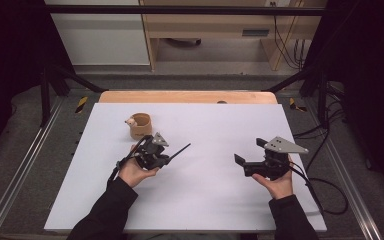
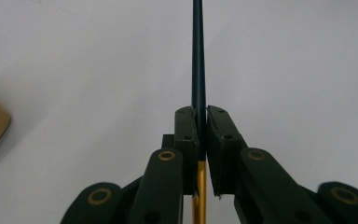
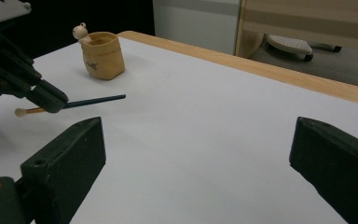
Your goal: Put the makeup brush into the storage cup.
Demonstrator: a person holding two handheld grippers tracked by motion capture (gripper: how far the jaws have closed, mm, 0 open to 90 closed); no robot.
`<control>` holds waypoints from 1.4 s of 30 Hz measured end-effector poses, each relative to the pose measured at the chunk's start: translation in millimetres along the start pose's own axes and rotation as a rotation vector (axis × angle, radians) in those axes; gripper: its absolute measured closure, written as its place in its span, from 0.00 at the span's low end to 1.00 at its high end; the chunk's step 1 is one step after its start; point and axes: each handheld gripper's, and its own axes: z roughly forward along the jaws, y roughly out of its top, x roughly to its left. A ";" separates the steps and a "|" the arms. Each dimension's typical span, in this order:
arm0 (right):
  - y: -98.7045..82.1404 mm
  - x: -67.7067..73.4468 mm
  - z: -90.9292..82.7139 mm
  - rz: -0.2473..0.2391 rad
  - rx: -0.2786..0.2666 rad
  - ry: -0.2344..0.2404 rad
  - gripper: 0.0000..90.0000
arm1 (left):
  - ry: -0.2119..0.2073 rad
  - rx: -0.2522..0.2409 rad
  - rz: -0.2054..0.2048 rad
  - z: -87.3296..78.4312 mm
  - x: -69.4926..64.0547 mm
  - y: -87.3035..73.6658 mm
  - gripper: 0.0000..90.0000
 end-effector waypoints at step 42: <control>26.8 52.0 27.5 -0.302 0.216 0.068 0.07 | -0.162 -0.039 0.113 -13.9 -29.1 -3.8 0.92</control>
